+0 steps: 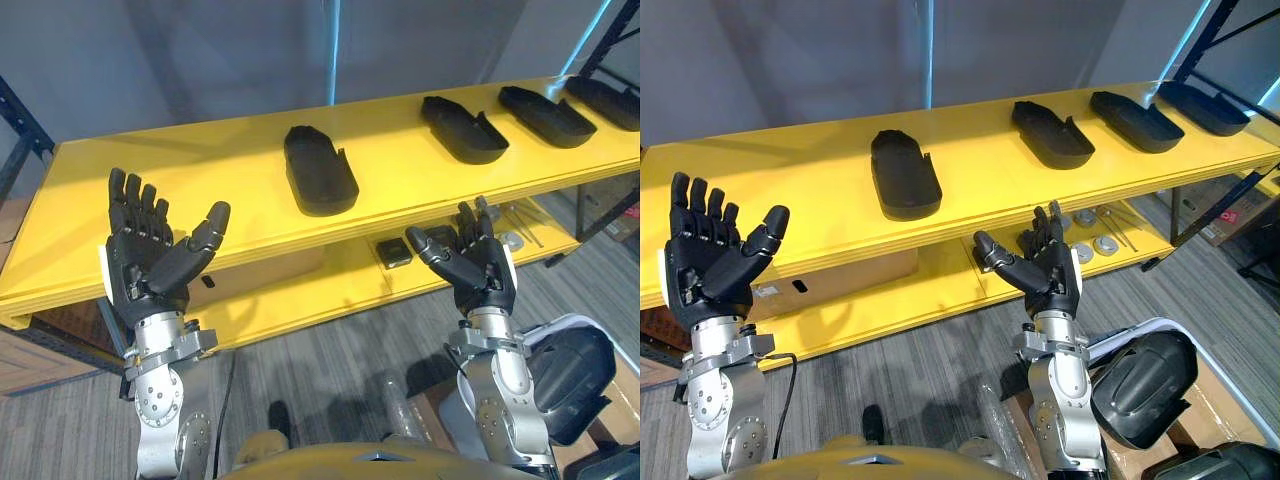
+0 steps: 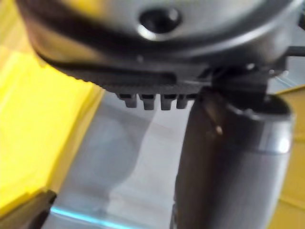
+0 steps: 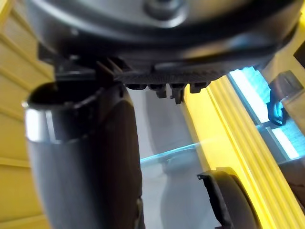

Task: Walk over and take three plastic housings, then place them on the shelf

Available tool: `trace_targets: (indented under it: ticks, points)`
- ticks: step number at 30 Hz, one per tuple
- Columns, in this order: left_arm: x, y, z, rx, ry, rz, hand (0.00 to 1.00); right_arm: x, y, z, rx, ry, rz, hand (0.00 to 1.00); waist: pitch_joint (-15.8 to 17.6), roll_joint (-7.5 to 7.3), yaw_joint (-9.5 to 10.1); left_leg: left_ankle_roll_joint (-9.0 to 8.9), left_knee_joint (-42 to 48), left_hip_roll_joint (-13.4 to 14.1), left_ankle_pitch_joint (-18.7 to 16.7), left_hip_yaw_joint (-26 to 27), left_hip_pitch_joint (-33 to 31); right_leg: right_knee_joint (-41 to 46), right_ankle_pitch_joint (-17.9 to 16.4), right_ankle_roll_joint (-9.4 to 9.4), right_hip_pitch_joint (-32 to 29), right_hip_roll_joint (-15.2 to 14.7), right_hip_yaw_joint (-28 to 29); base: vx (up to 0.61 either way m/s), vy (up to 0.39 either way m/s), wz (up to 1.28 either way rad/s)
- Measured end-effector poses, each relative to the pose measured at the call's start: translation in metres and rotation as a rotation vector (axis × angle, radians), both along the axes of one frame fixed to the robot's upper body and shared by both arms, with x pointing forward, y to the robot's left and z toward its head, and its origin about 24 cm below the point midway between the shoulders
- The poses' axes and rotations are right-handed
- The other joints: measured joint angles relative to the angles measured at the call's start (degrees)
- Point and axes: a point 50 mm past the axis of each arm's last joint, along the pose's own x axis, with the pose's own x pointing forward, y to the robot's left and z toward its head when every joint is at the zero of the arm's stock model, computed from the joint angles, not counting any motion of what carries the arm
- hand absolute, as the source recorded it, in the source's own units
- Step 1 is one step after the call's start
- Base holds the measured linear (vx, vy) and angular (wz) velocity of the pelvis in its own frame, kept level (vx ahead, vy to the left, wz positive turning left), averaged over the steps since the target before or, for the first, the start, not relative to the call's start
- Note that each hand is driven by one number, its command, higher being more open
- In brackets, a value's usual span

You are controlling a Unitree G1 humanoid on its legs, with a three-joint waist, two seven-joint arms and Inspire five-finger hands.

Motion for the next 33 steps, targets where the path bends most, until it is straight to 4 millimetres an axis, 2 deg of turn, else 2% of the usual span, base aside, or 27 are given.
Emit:
trace_targets:
  ticks: [4,8,11,20,23,25,26,27,30,33]
  points:
    - [-0.005,0.007,-0.005,0.165,0.121,0.086,1.00,0.005,0.015,-0.001,0.005,-0.005,0.069,1.00,1.14,0.13,1.59,-0.11,0.01,0.09,0.20,-0.13,-0.27,0.37,-0.19,-0.14,-0.62,-0.03,0.00,-0.02,0.006,0.02]
    - [-0.008,0.017,-0.010,0.172,0.191,0.180,1.00,0.014,0.049,0.002,-0.077,-0.030,0.187,1.00,1.15,0.08,2.72,-0.01,0.01,0.13,0.11,0.42,-0.23,0.35,-0.18,-0.15,-0.92,-0.02,0.82,0.00,0.007,-0.06]
    - [-0.012,0.024,-0.011,0.168,0.213,0.244,1.00,0.016,0.064,0.008,-0.125,-0.064,0.238,1.00,1.15,-0.12,2.91,0.00,0.01,0.15,0.04,0.53,-0.24,0.25,-0.18,-0.16,-0.95,0.00,0.90,0.00,0.000,0.00]
    - [-0.020,0.031,-0.020,0.177,0.283,0.246,1.00,0.017,0.069,0.008,-0.174,-0.056,0.253,1.00,0.98,-0.45,3.22,0.00,0.00,0.36,-0.13,0.42,-0.44,-0.51,-0.18,-0.16,-0.66,0.39,0.77,0.00,0.000,0.00]
    - [-0.022,0.035,-0.045,0.148,0.412,0.259,1.00,0.017,0.068,0.006,-0.182,-0.035,0.242,1.00,0.96,-0.42,3.41,-0.04,0.00,0.46,-0.17,0.40,-0.50,-0.62,-0.19,-0.16,-0.67,0.49,0.75,0.00,0.000,0.00]
    - [-0.030,0.040,-0.075,0.086,0.540,0.269,1.00,0.019,0.066,0.004,-0.190,-0.022,0.227,1.00,0.89,-0.54,3.53,-0.05,0.00,0.52,-0.18,0.40,-0.57,-0.66,-0.22,-0.21,-0.72,0.56,0.75,0.00,0.000,0.00]
    - [-0.032,0.041,-0.082,0.072,0.570,0.272,1.00,0.019,0.065,0.002,-0.193,-0.016,0.224,1.00,0.86,-0.58,3.59,-0.05,0.00,0.55,-0.18,0.40,-0.57,-0.66,-0.23,-0.22,-0.72,0.59,0.75,0.00,0.000,0.00]
    - [-0.040,0.044,-0.102,0.017,0.645,0.279,1.00,0.021,0.064,-0.002,-0.203,0.003,0.222,1.00,0.76,-0.74,3.92,-0.05,0.00,0.67,-0.17,0.41,-0.57,-0.65,-0.25,-0.27,-0.72,0.73,0.76,0.00,0.000,0.00]
    - [-0.054,0.044,-0.131,-0.056,0.767,0.271,1.00,0.028,0.063,-0.007,-0.225,0.024,0.231,1.00,0.73,-0.79,4.36,-0.09,0.01,0.91,-0.15,0.40,-0.57,-0.65,-0.27,-0.30,-0.72,0.93,0.73,0.00,0.000,0.00]
    - [-0.069,0.040,-0.152,-0.102,0.847,0.247,1.00,0.035,0.065,-0.006,-0.238,0.017,0.249,1.00,0.73,-0.79,4.58,-0.24,0.01,1.10,-0.06,0.26,-0.58,-0.62,-0.29,-0.33,-0.71,1.12,0.66,0.00,0.000,0.00]
